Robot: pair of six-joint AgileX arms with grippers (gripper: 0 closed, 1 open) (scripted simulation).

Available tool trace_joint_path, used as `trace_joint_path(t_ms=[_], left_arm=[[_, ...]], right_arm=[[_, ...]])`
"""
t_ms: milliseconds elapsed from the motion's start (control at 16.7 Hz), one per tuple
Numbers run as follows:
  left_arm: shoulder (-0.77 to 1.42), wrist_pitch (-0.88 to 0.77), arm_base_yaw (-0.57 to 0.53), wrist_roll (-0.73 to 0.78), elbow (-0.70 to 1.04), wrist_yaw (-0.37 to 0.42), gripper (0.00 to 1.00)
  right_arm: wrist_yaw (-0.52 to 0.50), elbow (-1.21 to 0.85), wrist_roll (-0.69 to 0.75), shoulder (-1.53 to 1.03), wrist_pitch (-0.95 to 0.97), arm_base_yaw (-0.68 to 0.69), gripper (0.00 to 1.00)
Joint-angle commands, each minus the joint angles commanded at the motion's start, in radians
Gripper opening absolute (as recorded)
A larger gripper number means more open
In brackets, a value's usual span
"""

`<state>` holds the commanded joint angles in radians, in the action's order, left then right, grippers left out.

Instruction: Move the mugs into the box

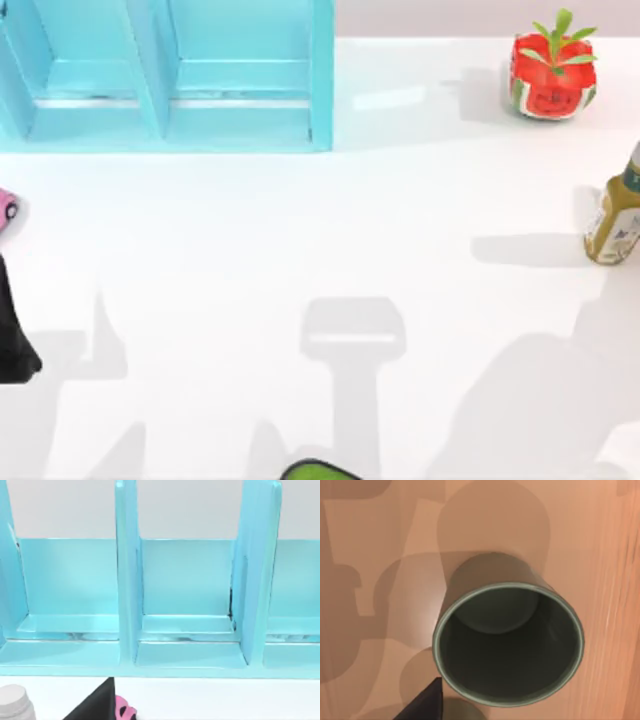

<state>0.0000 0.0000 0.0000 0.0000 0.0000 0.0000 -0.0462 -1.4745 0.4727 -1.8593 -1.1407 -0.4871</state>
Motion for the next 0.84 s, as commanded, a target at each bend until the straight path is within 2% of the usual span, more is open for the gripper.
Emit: trace_joint_path(t_ms=[240, 600, 840], left_arm=[[0.000, 0.000, 0.000, 0.000, 0.000, 0.000, 1.00], [0.000, 0.000, 0.000, 0.000, 0.000, 0.000, 1.00], [0.000, 0.000, 0.000, 0.000, 0.000, 0.000, 1.00]], right_arm=[[0.000, -0.040, 0.003, -0.008, -0.040, -0.003, 1.00], [0.000, -0.339, 0.006, -0.025, -0.317, -0.007, 1.00], [0.000, -0.429, 0.004, -0.023, -0.405, -0.007, 1.00]])
